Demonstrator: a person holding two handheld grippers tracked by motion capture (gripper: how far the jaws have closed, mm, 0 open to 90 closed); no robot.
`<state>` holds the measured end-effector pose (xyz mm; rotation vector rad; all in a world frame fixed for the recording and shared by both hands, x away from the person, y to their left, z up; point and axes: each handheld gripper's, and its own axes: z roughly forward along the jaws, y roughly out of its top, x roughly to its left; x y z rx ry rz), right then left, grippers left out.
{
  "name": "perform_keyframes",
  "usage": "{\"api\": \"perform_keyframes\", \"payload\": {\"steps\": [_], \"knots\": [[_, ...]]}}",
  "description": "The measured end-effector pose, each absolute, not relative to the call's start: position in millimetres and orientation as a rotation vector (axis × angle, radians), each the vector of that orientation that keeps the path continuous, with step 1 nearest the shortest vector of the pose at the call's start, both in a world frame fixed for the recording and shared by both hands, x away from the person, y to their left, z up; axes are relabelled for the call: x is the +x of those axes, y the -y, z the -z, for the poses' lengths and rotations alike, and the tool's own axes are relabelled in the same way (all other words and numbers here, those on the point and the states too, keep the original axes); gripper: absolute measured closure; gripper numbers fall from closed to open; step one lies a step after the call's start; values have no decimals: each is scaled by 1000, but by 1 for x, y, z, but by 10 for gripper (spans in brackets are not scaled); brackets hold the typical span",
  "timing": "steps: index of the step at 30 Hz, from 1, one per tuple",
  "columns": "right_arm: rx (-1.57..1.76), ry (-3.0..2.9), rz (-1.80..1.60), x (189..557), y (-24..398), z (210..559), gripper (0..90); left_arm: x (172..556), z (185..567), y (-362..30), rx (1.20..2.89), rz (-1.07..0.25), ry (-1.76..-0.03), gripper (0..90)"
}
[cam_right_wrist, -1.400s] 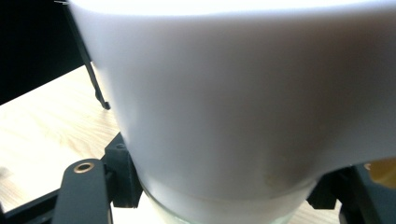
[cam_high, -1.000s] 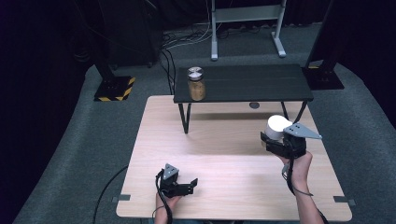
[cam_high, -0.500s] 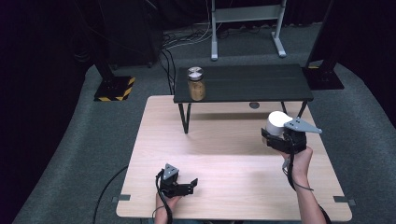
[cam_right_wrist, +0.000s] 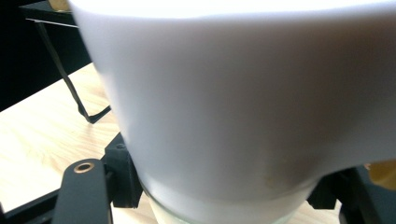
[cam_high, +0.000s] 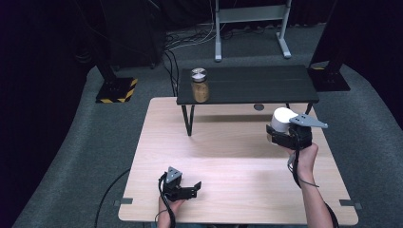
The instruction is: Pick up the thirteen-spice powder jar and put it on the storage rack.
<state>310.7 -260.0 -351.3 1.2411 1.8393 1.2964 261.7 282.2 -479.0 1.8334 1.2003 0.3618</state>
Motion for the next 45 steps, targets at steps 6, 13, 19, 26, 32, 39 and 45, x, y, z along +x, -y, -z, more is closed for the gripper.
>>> {"api": "perform_keyframes", "payload": {"steps": [6, 13, 19, 26, 32, 39, 45], "knots": [[1234, -1835, -1292, 313, 259, 347, 297, 262, 479, -282, 1833, -362, -1199, 28], [1233, -1829, -1289, 315, 259, 343, 297, 262, 479, -282, 1834, -362, -1198, 28], [1235, -1821, -1288, 318, 260, 340, 297, 261, 479, -282, 1834, -362, -1197, 28], [1244, -1813, -1282, 322, 260, 338, 297, 261, 479, -282, 1831, -362, -1198, 29], [1248, -1815, -1270, 325, 260, 337, 297, 261, 480, -283, 1828, -363, -1197, 27], [1246, -1814, -1264, 329, 258, 334, 297, 261, 480, -283, 1830, -362, -1194, 26], [1245, -1808, -1258, 332, 258, 330, 297, 262, 479, -283, 1834, -358, -1195, 27]]}}
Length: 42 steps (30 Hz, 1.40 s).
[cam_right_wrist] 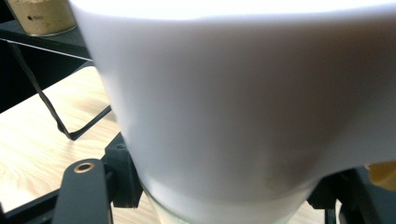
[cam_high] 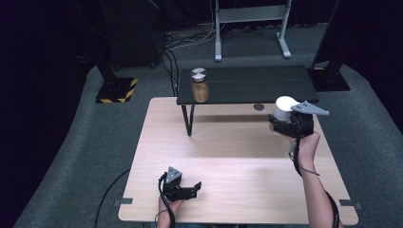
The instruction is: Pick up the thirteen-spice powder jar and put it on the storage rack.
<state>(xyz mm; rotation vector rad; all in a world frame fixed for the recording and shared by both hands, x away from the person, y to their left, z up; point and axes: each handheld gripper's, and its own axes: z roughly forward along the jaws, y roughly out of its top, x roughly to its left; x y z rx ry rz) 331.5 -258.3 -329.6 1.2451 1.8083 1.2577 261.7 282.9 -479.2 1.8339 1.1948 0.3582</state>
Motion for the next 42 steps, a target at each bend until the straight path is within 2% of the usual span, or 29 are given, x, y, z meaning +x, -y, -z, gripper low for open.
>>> {"api": "perform_keyframes", "payload": {"steps": [42], "knots": [[1217, -1805, -1231, 354, 249, 301, 298, 260, 481, -285, 1824, -357, -1183, 29]]}}
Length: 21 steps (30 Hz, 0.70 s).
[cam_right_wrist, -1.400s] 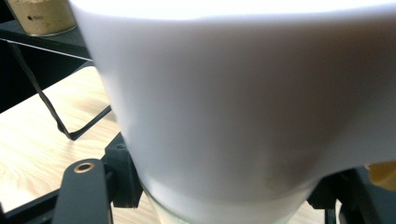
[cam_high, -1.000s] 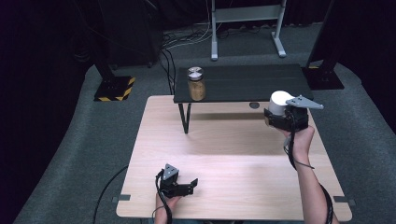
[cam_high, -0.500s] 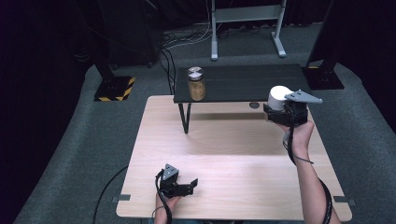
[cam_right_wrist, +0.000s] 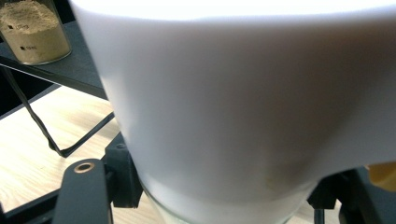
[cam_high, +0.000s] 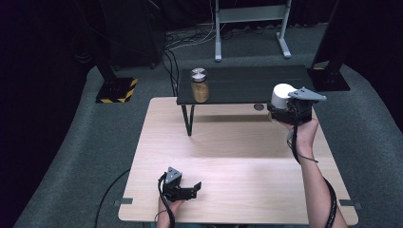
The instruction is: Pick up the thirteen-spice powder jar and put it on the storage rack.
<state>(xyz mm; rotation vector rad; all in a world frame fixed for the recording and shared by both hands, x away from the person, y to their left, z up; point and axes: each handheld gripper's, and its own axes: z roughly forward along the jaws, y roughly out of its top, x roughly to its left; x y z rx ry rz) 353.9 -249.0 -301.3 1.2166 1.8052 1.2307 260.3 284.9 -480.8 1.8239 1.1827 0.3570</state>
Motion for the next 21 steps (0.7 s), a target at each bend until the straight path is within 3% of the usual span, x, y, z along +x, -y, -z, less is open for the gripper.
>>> {"api": "perform_keyframes", "payload": {"steps": [21], "knots": [[1222, -1794, -1219, 367, 249, 289, 298, 260, 481, -285, 1826, -359, -1182, 28]]}}
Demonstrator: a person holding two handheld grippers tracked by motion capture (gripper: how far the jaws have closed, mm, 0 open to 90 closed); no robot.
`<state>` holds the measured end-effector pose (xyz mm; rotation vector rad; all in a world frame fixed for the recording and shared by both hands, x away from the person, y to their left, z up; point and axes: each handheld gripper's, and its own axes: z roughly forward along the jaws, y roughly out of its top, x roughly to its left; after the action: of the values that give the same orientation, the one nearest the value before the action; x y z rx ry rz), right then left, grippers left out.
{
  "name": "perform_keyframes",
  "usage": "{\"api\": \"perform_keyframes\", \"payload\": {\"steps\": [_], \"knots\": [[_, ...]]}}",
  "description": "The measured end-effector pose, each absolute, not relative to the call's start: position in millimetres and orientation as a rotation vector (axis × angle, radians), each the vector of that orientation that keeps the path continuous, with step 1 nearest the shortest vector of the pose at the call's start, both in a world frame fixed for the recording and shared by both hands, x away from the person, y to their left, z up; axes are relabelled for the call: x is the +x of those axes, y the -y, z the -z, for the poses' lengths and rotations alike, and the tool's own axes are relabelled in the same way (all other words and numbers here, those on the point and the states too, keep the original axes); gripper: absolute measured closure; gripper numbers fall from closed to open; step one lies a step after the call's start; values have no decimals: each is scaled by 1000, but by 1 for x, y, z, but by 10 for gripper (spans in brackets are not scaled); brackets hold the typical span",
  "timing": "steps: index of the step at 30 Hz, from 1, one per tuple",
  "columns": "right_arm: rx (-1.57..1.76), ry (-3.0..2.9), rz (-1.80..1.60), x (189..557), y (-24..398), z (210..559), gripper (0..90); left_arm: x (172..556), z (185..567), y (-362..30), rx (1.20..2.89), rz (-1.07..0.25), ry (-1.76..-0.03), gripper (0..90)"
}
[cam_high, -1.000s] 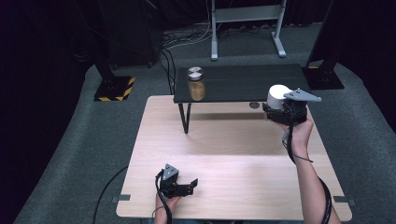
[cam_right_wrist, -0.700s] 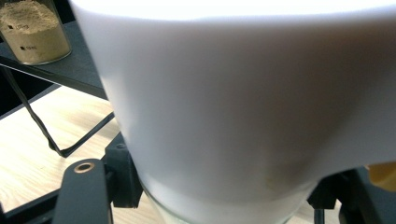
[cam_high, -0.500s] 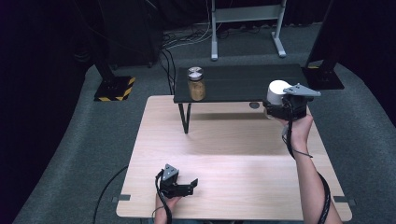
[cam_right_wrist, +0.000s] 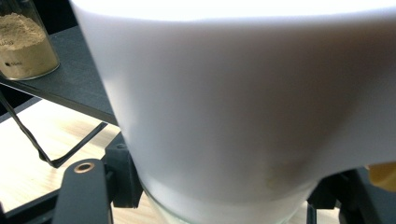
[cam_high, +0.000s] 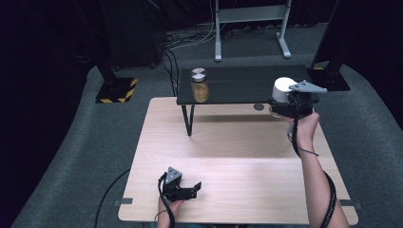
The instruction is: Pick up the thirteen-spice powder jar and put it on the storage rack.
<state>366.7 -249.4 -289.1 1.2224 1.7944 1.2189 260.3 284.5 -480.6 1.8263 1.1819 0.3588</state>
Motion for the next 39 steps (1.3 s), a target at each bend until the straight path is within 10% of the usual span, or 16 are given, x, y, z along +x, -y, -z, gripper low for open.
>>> {"api": "perform_keyframes", "payload": {"steps": [39], "knots": [[1234, -1765, -1235, 394, 250, 266, 298, 259, 481, -285, 1822, -361, -1173, 29]]}}
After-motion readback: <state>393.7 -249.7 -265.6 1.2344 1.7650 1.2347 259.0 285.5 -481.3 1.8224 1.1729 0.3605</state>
